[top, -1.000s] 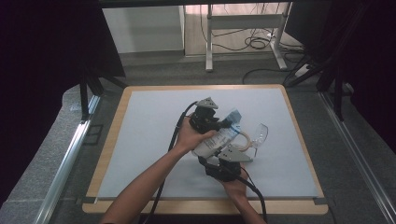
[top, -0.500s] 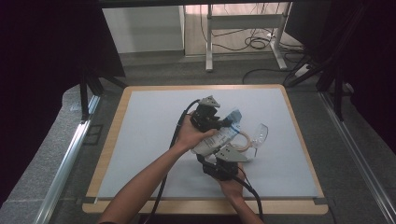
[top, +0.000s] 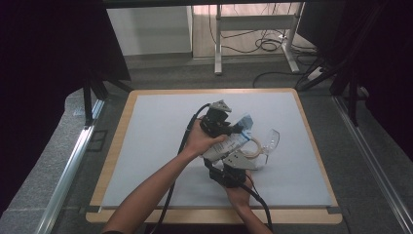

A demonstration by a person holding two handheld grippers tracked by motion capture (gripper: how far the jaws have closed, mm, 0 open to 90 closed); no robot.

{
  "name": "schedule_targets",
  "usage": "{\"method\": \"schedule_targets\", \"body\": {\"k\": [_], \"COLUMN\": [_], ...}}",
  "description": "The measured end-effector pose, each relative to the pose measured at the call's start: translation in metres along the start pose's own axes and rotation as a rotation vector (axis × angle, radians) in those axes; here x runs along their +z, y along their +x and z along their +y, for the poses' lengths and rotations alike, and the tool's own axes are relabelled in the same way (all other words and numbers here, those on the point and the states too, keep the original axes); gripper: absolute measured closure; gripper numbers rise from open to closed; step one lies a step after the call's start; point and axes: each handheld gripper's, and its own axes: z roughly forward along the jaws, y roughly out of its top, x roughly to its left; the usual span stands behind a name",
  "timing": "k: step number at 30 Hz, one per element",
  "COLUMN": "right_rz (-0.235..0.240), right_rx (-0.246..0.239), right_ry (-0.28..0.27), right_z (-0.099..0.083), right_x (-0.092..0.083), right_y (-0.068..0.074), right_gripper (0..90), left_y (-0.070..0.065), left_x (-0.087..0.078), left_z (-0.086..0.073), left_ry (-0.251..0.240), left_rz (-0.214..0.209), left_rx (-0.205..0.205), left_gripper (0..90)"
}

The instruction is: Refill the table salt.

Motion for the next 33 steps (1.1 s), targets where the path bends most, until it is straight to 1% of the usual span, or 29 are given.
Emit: {"method": "schedule_targets", "body": {"k": [3,5,6,8,12,21,28,31,33], "right_rz": [0.010,0.012,0.015,0.012,0.006,0.006,-0.005,-0.009,-0.013], "right_rx": [0.019,0.039,0.049,0.047,0.038,0.028,0.046,0.058,0.069], "right_ry": [-0.003,-0.010,-0.014,-0.018,-0.019,-0.021,-0.033,-0.041,-0.051], "right_z": [-0.0002,-0.0001,0.0002,0.0006,0.0007,0.0012,0.0034,0.0050,0.0059], "right_x": [0.0016,0.0037,0.0049,0.0058,0.0064,0.0060,0.0072,0.0074,0.0075], "right_y": [-0.0016,-0.0021,-0.0021,-0.0019,-0.0008,0.0009,0.0029,0.0031,0.0035], "right_gripper": [47.8,47.8,47.8,47.8,47.8,48.3,48.6,48.8,48.8], "left_y": [0.0006,0.0013,0.0015,0.0022,0.0034,0.0027,0.0009,0.0000,-0.0016], "left_x": [0.0017,0.0018,0.0019,0.0017,0.0008,-0.0017,-0.0008,0.0004,0.0022], "left_z": [0.0004,0.0012,0.0012,0.0012,0.0008,0.0006,0.0037,0.0061,0.0076], "left_ry": [-0.004,0.008,0.005,-0.001,0.004,0.000,0.009,0.024,0.025], "left_rz": [0.003,0.008,0.008,0.007,0.007,0.004,0.008,0.011,0.015], "left_rx": [-0.009,-0.002,-0.002,-0.008,-0.006,-0.004,-0.002,0.008,0.009], "left_gripper": [89.3,89.3,89.2,89.3,89.2,89.2,89.2,89.2,89.1]}}
